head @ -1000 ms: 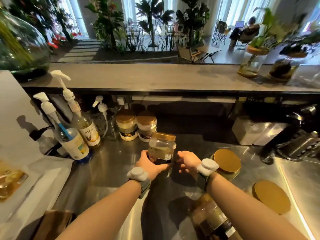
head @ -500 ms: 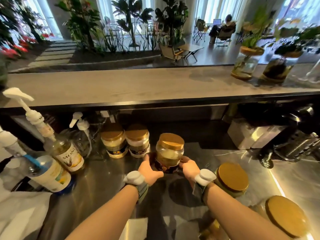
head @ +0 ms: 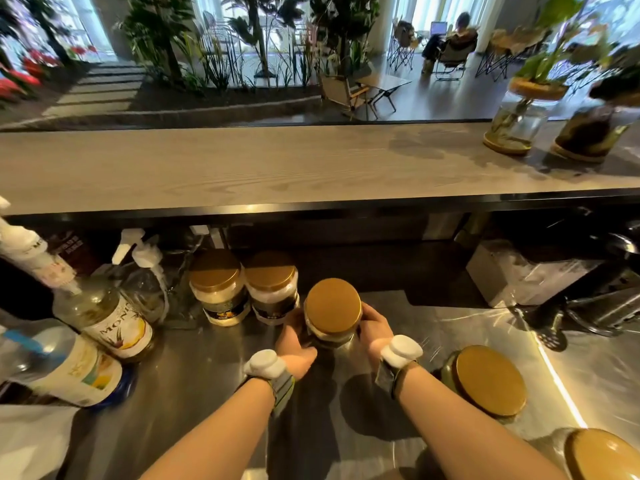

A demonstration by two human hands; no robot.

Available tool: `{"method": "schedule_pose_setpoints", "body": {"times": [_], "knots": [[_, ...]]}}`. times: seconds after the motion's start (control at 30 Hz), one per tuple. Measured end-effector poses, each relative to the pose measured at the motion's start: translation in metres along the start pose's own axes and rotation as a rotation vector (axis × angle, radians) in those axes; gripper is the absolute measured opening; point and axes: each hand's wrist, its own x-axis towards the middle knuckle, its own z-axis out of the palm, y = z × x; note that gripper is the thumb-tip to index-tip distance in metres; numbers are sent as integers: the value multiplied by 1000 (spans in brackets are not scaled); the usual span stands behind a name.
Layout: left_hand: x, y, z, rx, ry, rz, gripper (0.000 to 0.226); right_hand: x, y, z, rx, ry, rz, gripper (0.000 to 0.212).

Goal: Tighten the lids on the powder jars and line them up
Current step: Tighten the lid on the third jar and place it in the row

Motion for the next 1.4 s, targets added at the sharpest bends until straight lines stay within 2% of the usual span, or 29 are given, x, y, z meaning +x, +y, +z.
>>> {"method": "schedule_pose_setpoints", "body": {"times": [0.13, 0.23, 0.33, 0.53, 0.63, 0.83, 1.0, 1.4], "knots": [[14, -7, -1, 15, -13, -12, 77, 7, 3, 1, -104, -10, -60, 44], [24, -13, 3, -99, -33, -10, 82, 14, 13, -2, -122, 16, -74, 41], [17, -12, 7, -154, -13, -53, 76, 13, 20, -4, -194, 14, -71, 35], [4, -14, 18, -237, 3, -142, 77, 6, 37, -8, -306, 37, -26, 46], [5, -21, 26, -316, 9, -171, 73, 7, 47, -5, -284, 14, 15, 48], [9, -25, 27, -222, 19, -109, 71, 23, 54, -2, -139, -10, 35, 58], [18, -25, 24, -182, 19, -72, 72, 35, 50, 1, -203, -59, 7, 61], [39, -12, 18, -235, 18, -63, 73, 54, 42, 10, -157, -75, -27, 61]]}}
